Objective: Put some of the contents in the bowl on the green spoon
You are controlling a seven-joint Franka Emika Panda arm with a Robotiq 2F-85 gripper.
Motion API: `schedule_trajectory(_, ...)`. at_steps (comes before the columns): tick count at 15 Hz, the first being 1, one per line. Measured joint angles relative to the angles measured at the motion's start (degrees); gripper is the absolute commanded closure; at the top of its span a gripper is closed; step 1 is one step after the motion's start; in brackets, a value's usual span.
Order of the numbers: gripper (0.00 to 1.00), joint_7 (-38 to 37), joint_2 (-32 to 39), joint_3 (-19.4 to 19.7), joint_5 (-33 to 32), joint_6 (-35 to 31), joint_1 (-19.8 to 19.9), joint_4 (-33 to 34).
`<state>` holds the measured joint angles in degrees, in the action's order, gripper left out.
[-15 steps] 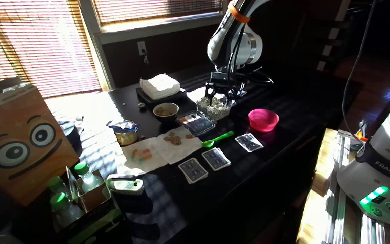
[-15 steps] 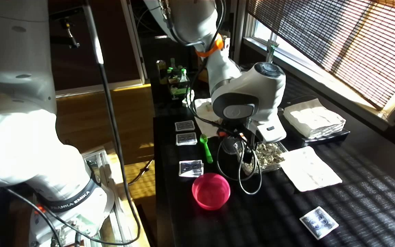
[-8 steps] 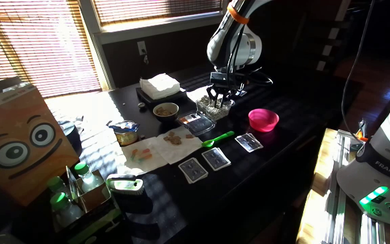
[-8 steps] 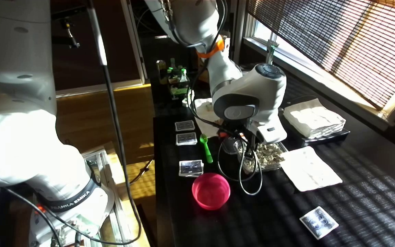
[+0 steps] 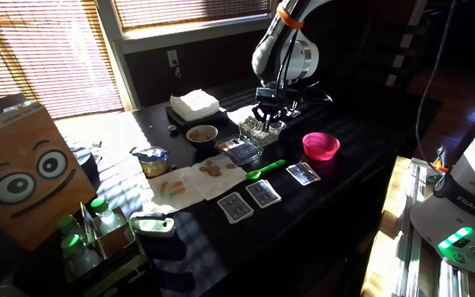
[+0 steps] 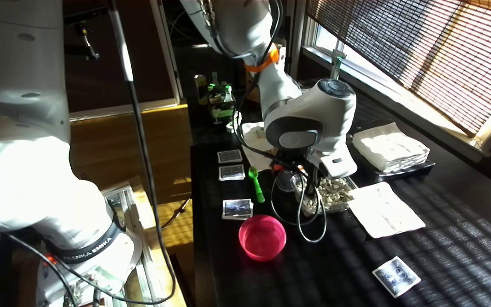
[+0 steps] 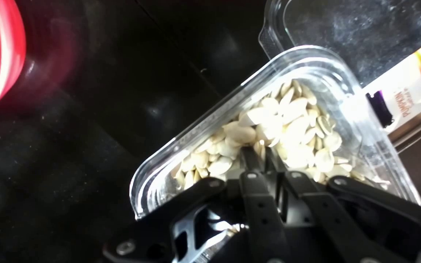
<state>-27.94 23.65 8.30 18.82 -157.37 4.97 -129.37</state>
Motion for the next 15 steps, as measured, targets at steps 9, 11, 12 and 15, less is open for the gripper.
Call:
schedule_trajectory(9, 0.98, 1.04, -3.33, -0.49, 0.0, -0.02, -0.07, -1.31)
schedule_trajectory(11, 0.98, 3.33, -5.66, -1.78, 0.35, -0.02, 0.27, -2.74)
schedule_trajectory(12, 0.98, 5.16, -6.96, -2.73, 1.15, 0.01, 0.48, -3.64)
schedule_trajectory(15, 0.98, 12.92, -11.27, -6.44, 4.71, 0.69, 0.99, -7.01)
